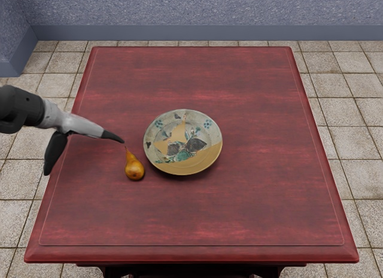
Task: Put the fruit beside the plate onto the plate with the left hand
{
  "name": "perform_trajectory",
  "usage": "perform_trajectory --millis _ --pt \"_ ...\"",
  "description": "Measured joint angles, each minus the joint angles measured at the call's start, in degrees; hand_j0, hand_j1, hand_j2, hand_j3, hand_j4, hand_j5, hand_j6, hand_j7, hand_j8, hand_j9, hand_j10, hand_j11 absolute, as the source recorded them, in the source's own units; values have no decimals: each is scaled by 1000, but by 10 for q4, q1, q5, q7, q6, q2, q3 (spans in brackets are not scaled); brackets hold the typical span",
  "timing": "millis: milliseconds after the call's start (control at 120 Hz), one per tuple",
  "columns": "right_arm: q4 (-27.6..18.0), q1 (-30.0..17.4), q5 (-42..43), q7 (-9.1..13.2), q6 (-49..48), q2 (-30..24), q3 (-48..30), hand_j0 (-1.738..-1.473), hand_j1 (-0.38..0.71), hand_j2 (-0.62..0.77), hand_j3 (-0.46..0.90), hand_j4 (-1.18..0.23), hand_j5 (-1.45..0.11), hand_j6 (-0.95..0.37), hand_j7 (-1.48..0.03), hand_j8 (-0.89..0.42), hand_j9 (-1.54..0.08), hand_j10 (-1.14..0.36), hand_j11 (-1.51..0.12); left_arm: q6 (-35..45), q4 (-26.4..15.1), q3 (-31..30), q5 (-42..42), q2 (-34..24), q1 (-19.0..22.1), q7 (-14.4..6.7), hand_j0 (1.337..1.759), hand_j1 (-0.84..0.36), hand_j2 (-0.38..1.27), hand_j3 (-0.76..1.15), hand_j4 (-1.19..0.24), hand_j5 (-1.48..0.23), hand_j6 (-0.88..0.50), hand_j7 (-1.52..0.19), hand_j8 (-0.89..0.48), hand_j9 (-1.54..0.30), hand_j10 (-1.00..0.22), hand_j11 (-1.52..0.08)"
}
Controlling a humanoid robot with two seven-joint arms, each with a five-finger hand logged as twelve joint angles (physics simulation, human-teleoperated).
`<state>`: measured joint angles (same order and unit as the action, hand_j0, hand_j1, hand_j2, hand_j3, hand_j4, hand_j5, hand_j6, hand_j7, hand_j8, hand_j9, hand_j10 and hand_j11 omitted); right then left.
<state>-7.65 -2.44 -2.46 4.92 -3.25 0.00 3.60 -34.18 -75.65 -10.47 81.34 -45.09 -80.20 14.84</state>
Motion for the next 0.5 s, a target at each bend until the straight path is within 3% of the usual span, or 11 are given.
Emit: perform_trajectory --millis 100,217,500 --pt "0 0 0 0 0 0 0 -1658 -320 -5 0 -24 -31 -24 -31 -24 -31 -24 -31 12 -16 -21 2 -1 -16 4 1658 349 1 0 -4 -1 -6 0 -5 0 -4 0" --pt "0 0 0 0 0 0 0 -1658 -320 -5 0 -24 -31 -24 -31 -24 -31 -24 -31 68 -36 -81 -1 -1 -73 5 1658 349 1 0 -4 -1 -4 0 -4 0 -3 0" --pt "0 0 0 0 0 0 0 -1658 -320 -5 0 -24 -31 -24 -31 -24 -31 -24 -31 143 -61 -130 -3 1 -86 5 1658 285 12 0 -58 -71 -59 -71 -58 -71 -57 -71"
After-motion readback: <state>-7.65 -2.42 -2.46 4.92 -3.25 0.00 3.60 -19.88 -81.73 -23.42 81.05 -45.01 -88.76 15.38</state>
